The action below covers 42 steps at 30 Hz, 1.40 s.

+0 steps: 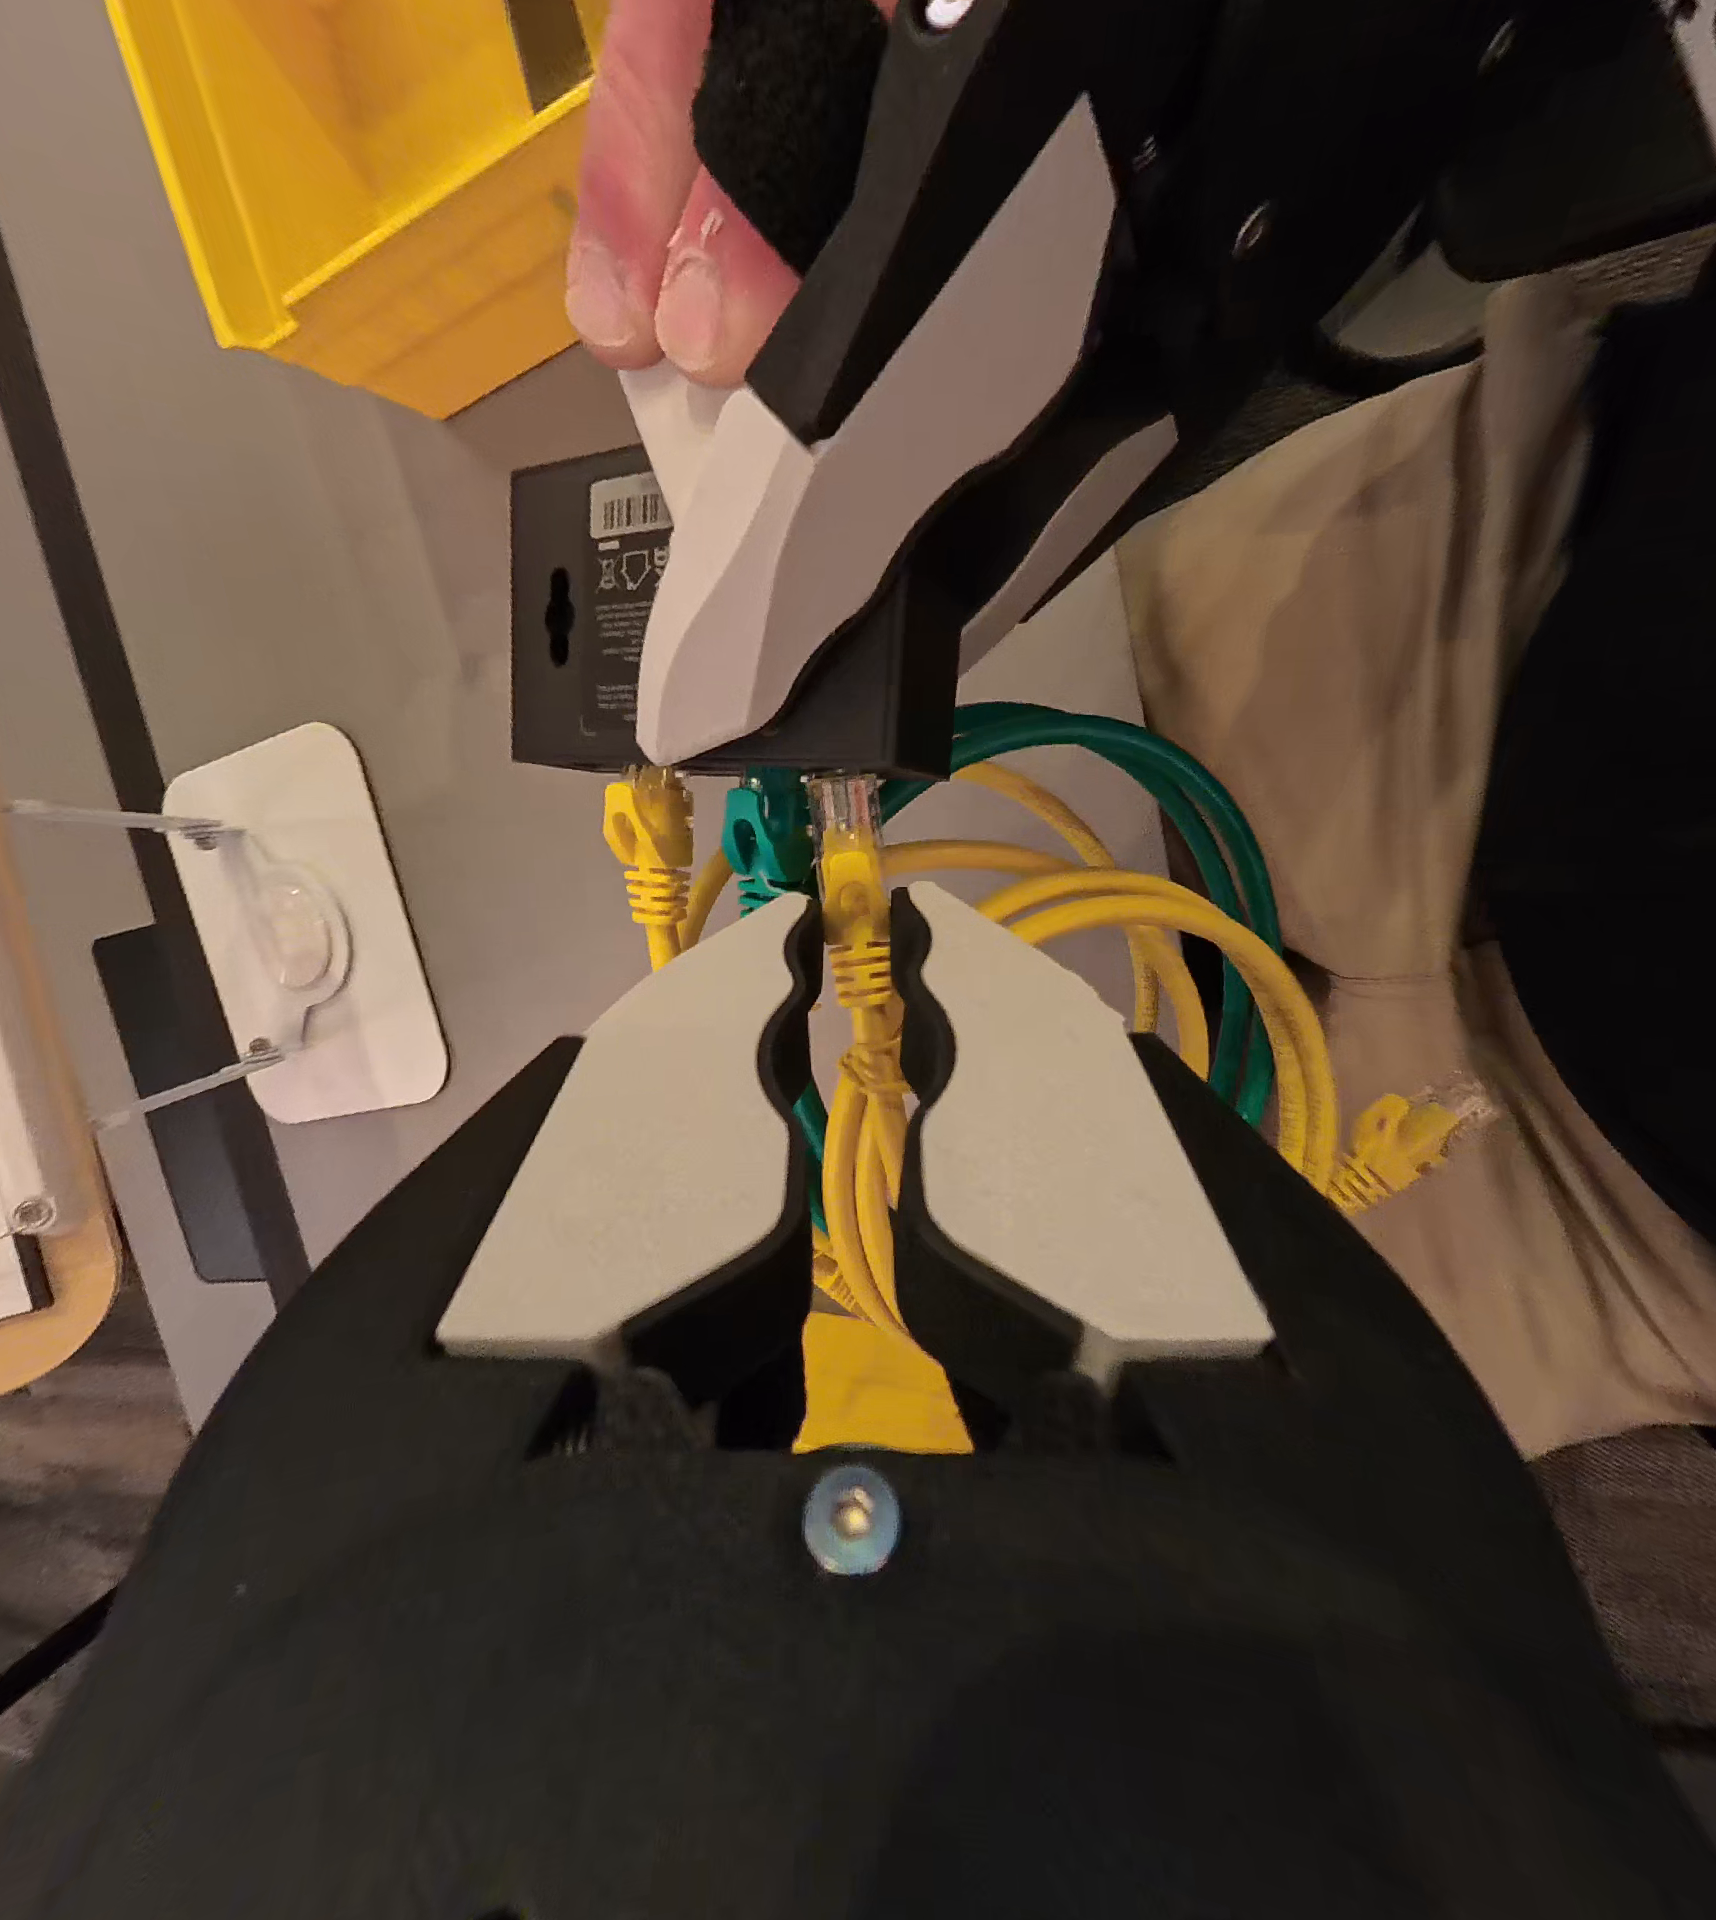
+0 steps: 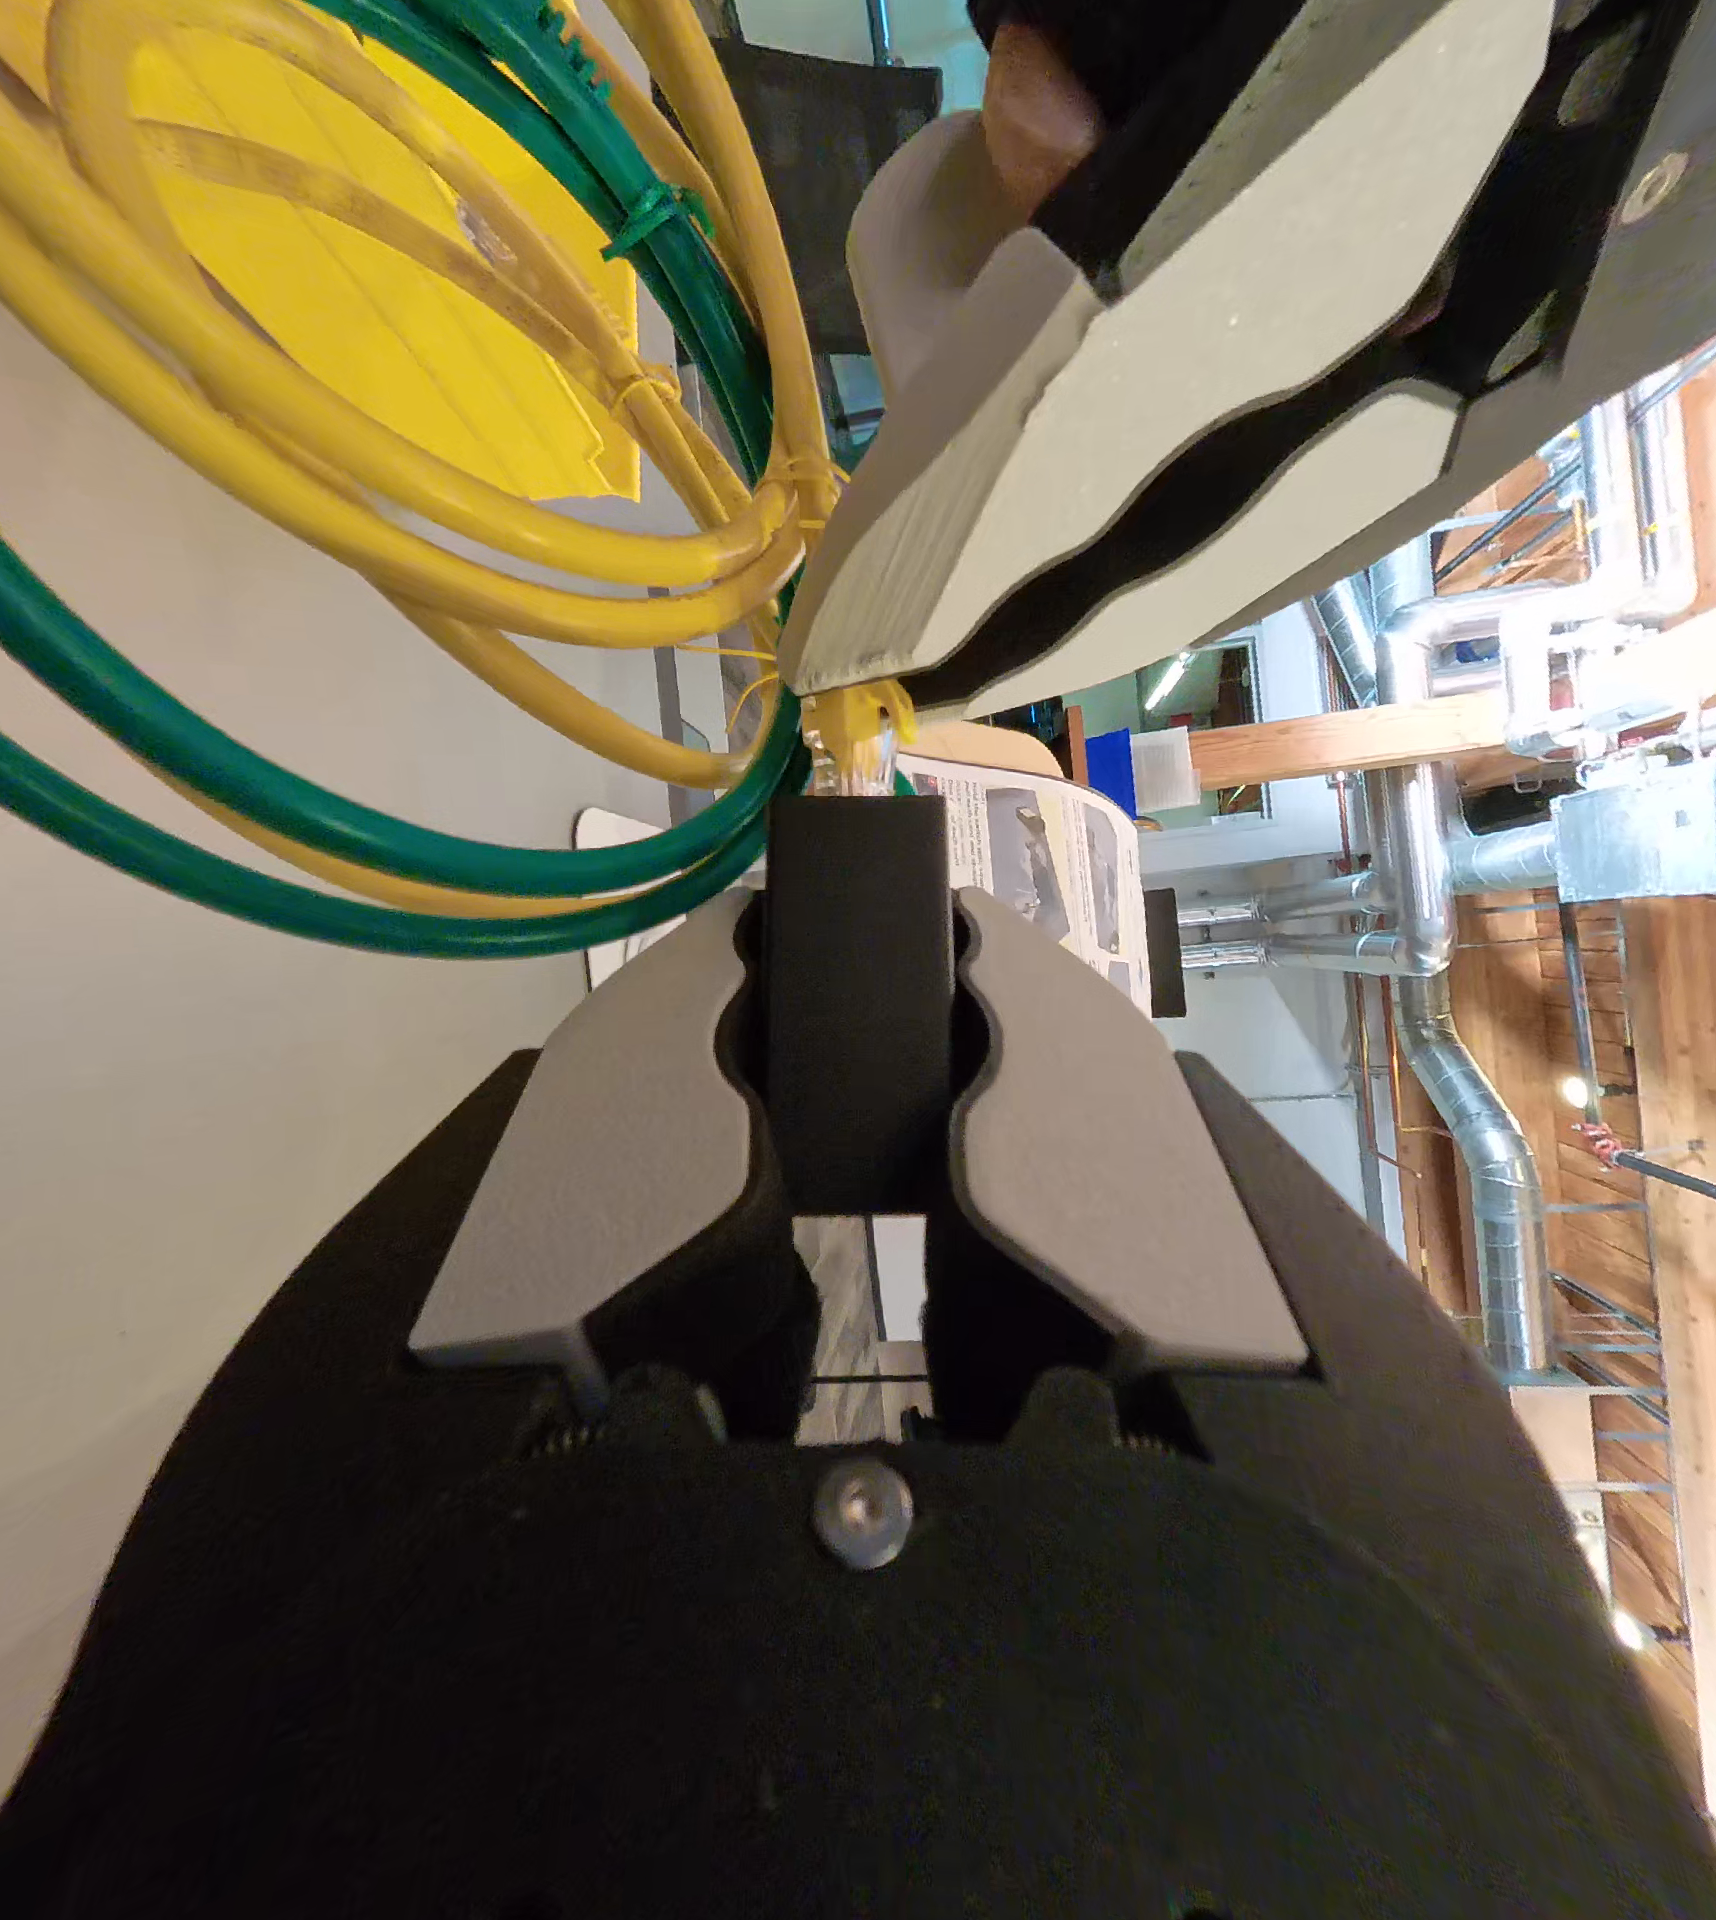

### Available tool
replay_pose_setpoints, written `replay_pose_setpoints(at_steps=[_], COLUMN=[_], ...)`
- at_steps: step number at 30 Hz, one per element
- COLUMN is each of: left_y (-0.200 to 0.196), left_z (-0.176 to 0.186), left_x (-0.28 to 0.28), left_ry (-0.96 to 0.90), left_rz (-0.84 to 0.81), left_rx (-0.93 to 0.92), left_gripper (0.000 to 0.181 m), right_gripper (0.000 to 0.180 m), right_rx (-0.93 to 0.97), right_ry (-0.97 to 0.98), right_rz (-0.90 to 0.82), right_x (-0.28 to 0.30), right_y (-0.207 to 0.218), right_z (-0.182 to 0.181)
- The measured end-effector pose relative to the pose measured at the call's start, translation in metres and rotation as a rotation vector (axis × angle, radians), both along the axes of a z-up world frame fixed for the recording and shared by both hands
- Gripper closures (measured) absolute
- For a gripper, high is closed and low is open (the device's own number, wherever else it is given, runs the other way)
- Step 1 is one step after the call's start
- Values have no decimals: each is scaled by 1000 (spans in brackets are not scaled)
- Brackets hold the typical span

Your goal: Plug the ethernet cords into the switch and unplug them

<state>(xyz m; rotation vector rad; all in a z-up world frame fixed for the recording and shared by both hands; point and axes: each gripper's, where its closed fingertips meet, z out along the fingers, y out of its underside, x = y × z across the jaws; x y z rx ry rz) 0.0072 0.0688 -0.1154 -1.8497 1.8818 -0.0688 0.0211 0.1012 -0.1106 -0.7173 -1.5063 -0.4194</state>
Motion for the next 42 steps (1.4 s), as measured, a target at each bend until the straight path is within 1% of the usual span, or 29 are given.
replay_pose_setpoints(at_steps=[1, 5, 9, 16, 18, 19, 20, 22, 24, 29, 31, 32, 36, 40, 42], left_y=[0, 4, 10, 15, 22, 22, 22, 24, 26, 39, 45, 46, 47, 44, 43], left_z=[0, 1, 5, 7, 15, 13, 11, 11, 9, -6, 0, 2, 3, -5, -12], left_x=[0, 2, 5, 11, 12, 13, 13, 12, 11, 4, -3, -6, -21, -41, -55], left_ry=[-6, -35, -56, -33, -43, -36, -27, -4, -41, -96, -123, -140, -189, -236, -240], left_rz=[8, 57, 66, 49, 58, 55, 56, 42, 67, 117, 145, 156, 206, 279, 327], left_rx=[10, 60, 213, 460, 563, 567, 577, 643, 629, 628, 689, 694, 657, 606, 579], left_gripper=[169, 169, 169, 169, 161, 161, 164, 166, 166, 171, 174, 169, 157, 144, 141], right_gripper=[151, 152, 152, 151, 151, 151, 151, 151, 151, 151, 151, 151, 151, 151, 151], right_rx=[4, 4, -23, -69, -84, -84, -75, -71, -96, -121, -125, -134, -168, -193, -213], right_ry=[1, 3, 29, 56, 68, 68, 61, 61, 73, 32, 21, 19, 1, -16, -30], right_rz=[-3, -20, -32, -36, -13, 0, -15, -27, -21, -78, -110, -122, -163, -187, -207], right_x=[0, 1, 4, 6, 4, 1, 1, 1, 0, 0, 4, 6, 12, 16, 17], right_y=[0, 2, 5, 9, 6, 2, 3, 6, 8, 24, 32, 36, 48, 54, 57], right_z=[0, 1, 4, 3, 4, 4, 4, 3, 1, -16, -22, -25, -37, -45, -50])
